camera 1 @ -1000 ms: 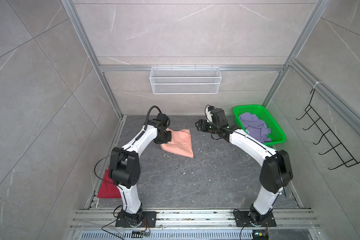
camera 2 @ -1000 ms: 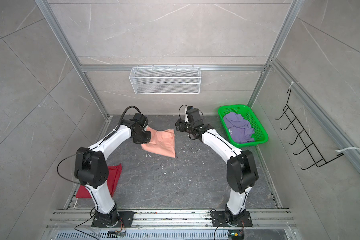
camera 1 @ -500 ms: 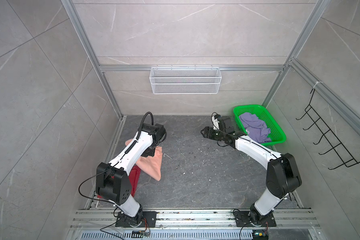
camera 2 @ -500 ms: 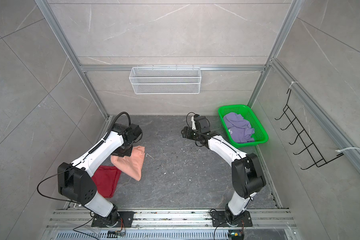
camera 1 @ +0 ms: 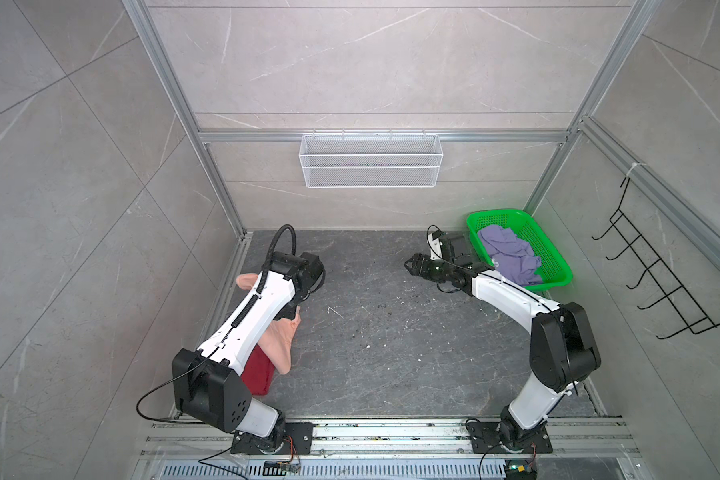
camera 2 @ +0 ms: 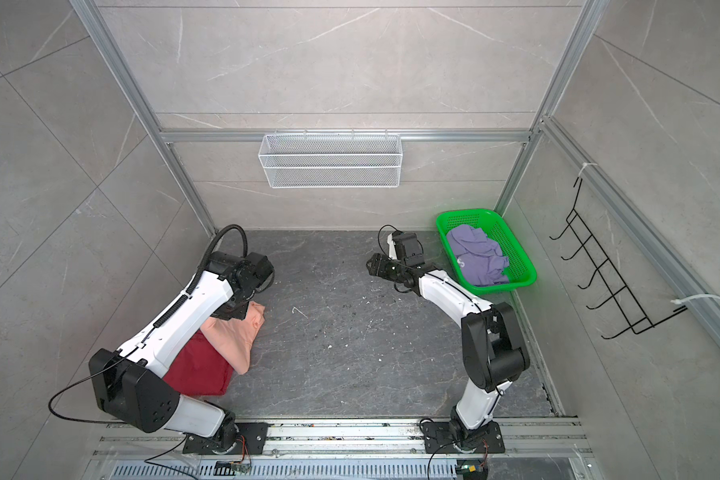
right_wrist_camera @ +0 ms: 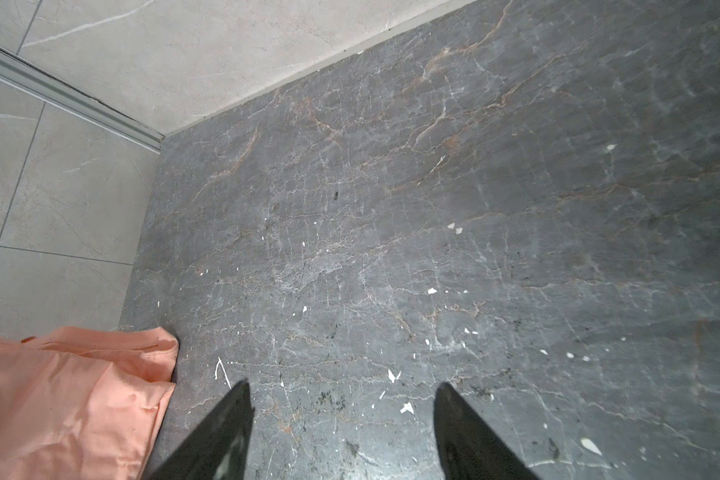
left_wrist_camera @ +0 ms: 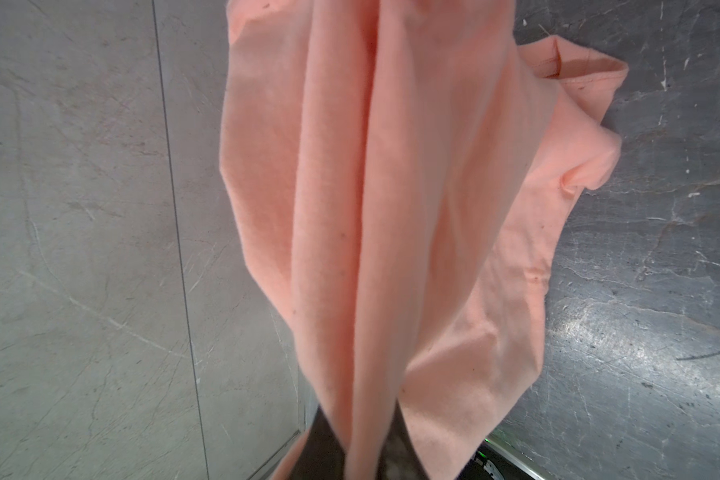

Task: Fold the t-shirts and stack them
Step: 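Carry the pink shirt onto the dark red shirt with left gripper while right withdraws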

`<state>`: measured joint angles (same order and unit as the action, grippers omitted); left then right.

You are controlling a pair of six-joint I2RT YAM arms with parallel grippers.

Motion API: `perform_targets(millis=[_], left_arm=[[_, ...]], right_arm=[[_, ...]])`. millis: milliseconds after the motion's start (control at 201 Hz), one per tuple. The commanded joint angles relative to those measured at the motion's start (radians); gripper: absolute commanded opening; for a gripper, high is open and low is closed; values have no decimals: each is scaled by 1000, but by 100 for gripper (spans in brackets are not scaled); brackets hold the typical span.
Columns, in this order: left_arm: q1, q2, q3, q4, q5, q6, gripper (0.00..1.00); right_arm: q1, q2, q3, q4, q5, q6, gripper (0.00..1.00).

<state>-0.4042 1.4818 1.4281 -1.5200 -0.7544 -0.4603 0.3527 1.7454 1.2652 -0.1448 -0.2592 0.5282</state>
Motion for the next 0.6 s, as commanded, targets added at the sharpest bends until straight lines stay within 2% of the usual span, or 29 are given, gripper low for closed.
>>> perform_targets(millis=[0,373,522,592], left_arm=[[5,-4,-1,-65,-54,-61,0],[57,61,-89,-179,-86,-374,0],[111,116,-109,-251,-112,-486,0],[124,126,-116,-239,-125,-491,0]], right_arm=[[-10,26,35,-19,-16,-2,70],[-28,67,93,-66,-31,-12,70],[-29,93,115,-75,-56,-3,69],[-29,101,121,-77,-69,-3,69]])
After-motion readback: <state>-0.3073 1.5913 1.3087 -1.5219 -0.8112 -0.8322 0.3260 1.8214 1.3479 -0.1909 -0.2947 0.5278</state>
